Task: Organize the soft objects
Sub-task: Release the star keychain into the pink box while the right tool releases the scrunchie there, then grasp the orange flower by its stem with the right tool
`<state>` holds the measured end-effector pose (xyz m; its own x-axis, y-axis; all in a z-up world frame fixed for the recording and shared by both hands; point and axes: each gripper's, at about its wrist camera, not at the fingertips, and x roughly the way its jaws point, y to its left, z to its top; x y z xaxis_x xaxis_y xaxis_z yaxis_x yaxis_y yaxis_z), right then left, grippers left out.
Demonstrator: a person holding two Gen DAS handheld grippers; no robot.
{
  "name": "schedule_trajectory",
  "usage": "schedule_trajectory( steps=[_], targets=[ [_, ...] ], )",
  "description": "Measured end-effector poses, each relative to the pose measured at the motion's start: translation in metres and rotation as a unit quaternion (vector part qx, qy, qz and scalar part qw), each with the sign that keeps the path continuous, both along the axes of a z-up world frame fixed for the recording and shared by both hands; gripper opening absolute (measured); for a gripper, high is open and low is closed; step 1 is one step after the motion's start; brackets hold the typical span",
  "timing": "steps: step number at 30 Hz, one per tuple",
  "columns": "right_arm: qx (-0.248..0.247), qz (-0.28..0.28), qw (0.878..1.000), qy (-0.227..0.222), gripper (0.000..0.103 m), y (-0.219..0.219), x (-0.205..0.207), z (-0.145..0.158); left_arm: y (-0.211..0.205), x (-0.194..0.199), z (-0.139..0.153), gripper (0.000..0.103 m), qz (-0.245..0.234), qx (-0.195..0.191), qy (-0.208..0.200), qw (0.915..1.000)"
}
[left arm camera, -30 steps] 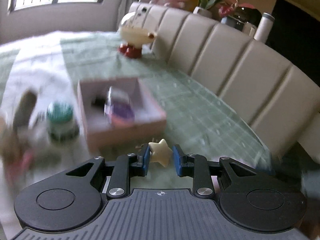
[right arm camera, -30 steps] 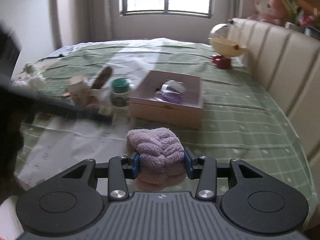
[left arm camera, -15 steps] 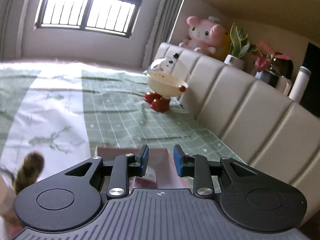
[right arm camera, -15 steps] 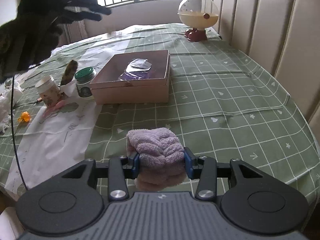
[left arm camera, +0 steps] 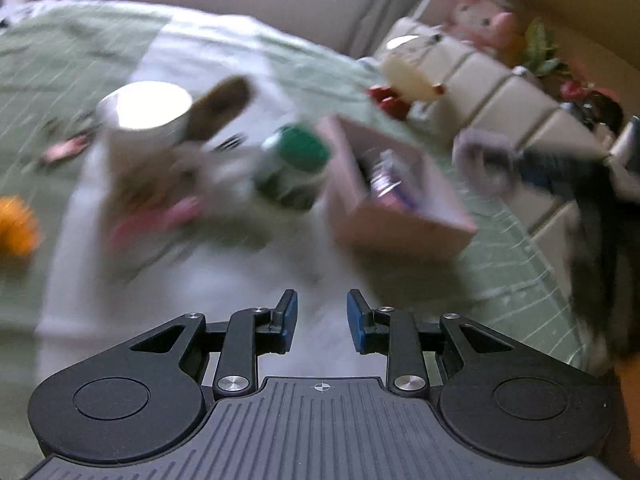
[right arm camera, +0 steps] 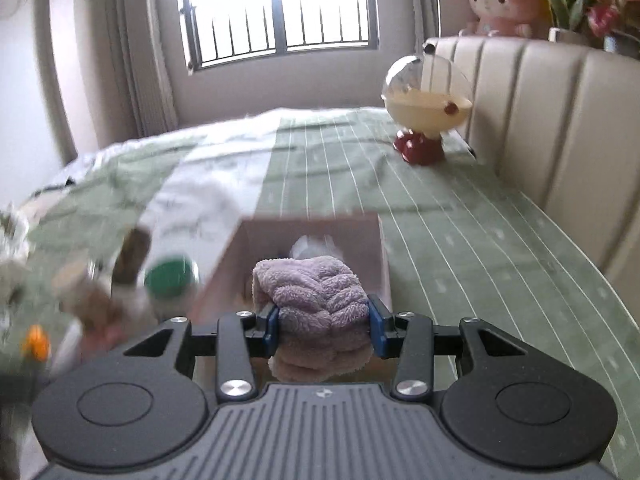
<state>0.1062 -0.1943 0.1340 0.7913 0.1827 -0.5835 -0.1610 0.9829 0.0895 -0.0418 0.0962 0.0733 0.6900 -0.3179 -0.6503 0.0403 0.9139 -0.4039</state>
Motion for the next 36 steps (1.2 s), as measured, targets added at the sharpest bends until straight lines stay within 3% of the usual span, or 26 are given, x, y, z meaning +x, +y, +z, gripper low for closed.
schedule_trajectory(
  steps=[6,10,12,15,18,22,23,26,30,36],
  targets=[
    [-0.016,-0.047,0.999,0.021,0.042,0.034,0.090,-0.026,0.061,-0.036,-0.010,0.030,0.039,0.021,0.023,0.9988],
    [0.055,-0.004,0.997,0.046,0.042,0.053,0.098,-0.046,0.092,-0.039,-0.014,0.030,0.067,0.016,0.023,0.9974],
    [0.084,0.006,0.993,0.079,0.042,0.068,0.101,-0.060,0.099,-0.036,-0.016,0.030,0.076,0.009,0.021,0.9968],
    [0.040,-0.055,0.989,0.129,0.040,0.080,0.114,-0.085,0.104,-0.036,-0.017,0.030,0.083,0.001,0.014,0.9964],
    [-0.025,-0.120,0.985,0.124,0.040,0.073,0.122,-0.100,0.107,-0.039,-0.019,0.030,0.080,0.005,0.010,0.9967],
    [-0.055,-0.055,0.988,0.131,0.042,0.077,0.116,-0.097,0.109,-0.040,-0.025,0.030,0.088,0.019,0.020,0.9957],
    [-0.057,-0.042,0.990,0.126,0.045,0.078,0.111,-0.094,0.111,-0.040,-0.026,0.030,0.096,0.019,0.022,0.9950],
    [-0.061,-0.029,0.993,0.093,0.071,0.083,0.091,-0.078,0.116,-0.043,-0.023,0.030,0.118,0.028,0.017,0.9925],
    [-0.105,-0.018,0.994,0.015,0.071,0.101,0.056,-0.058,0.127,-0.045,-0.017,0.030,0.141,0.054,0.007,0.9885],
    [-0.120,0.089,0.987,-0.051,0.077,0.144,-0.009,-0.038,0.154,-0.037,-0.009,0.030,0.174,0.081,-0.004,0.9814]
  ],
)
